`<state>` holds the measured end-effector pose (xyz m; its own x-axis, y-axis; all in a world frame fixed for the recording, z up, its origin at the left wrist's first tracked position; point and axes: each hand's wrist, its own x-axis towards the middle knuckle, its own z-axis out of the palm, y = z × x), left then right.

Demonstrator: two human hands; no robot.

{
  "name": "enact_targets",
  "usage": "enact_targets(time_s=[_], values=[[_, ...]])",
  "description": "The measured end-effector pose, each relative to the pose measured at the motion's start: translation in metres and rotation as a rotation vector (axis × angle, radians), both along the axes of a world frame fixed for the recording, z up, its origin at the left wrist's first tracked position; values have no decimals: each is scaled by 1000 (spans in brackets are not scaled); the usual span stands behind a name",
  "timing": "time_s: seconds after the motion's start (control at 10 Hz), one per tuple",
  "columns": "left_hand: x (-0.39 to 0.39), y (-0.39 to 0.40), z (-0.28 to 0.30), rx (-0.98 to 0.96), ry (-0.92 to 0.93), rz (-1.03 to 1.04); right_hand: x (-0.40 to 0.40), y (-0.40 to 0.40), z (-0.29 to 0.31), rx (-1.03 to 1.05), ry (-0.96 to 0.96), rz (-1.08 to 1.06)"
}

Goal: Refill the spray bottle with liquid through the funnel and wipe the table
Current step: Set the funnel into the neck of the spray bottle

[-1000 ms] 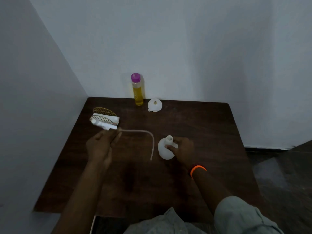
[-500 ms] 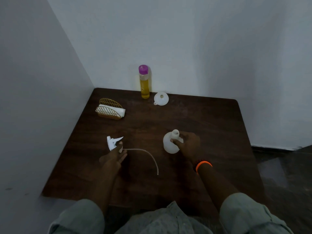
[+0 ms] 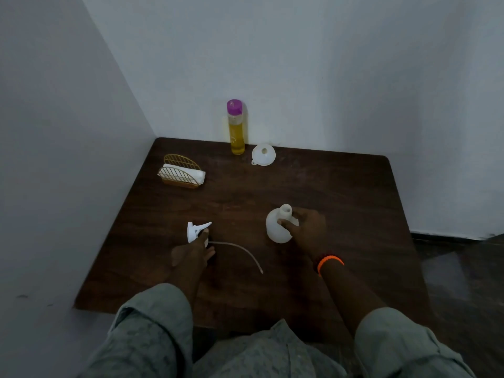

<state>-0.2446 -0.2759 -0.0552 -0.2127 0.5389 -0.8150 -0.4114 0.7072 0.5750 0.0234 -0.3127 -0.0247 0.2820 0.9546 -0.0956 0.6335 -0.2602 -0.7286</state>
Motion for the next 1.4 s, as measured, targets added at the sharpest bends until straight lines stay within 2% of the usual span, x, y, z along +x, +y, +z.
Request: enact_targets(time_s=[0.2, 0.3, 0.4, 0.5, 0.6, 0.8, 0.9, 1.0, 1.3, 1.4], values=[[-3, -5, 2, -28, 84, -67, 0, -1, 1, -15, 6, 0], [0, -2, 4, -1, 65, 11, 0, -1, 2, -17, -3, -8], [0, -5, 4, 4, 84, -53, 0, -1, 2, -49, -4, 9], [2, -4, 11, 27, 63, -220, 3, -7, 2, -86, -15, 29], [5, 2, 21, -14, 13, -241, 12, -13, 3, -160, -26, 92], [34, 36, 42, 1, 75, -449, 60, -15, 7, -318, 92, 70], [53, 61, 45, 81, 105, -506, 75, 2, 9, -252, 180, 13], [73, 86, 41, 111, 167, -513, 79, 27, 10, -184, 125, -4], [100, 178, 0, 273, 473, -608, 63, 145, -9, -199, 58, 32], [108, 209, -10, 385, 573, -705, 52, 188, -20, -138, 34, 34]])
